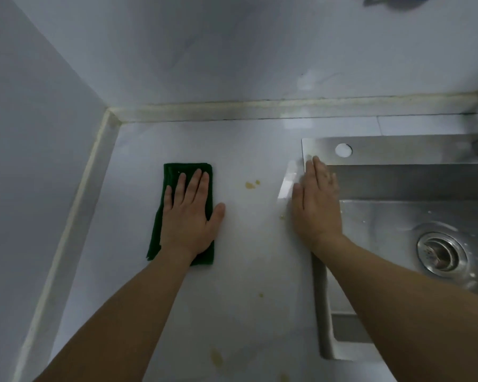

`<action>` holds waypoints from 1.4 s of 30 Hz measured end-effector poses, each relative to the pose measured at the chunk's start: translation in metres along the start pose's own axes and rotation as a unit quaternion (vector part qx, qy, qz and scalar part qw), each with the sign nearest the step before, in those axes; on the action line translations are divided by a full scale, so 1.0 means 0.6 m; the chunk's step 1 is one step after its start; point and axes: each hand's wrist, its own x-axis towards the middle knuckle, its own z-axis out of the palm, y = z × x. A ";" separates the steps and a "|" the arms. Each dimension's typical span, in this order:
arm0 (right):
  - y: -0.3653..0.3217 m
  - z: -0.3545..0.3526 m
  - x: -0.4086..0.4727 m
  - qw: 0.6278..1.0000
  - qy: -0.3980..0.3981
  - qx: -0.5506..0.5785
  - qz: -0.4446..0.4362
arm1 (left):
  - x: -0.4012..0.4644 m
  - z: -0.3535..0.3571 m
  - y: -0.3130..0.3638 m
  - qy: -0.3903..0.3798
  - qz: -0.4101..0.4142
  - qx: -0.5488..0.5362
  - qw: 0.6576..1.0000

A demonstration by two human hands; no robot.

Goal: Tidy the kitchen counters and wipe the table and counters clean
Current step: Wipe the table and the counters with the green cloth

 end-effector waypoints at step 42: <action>-0.022 0.009 -0.190 0.992 -0.024 -0.107 0.060 | -0.340 0.034 0.000 -0.007 0.002 -0.014 1.000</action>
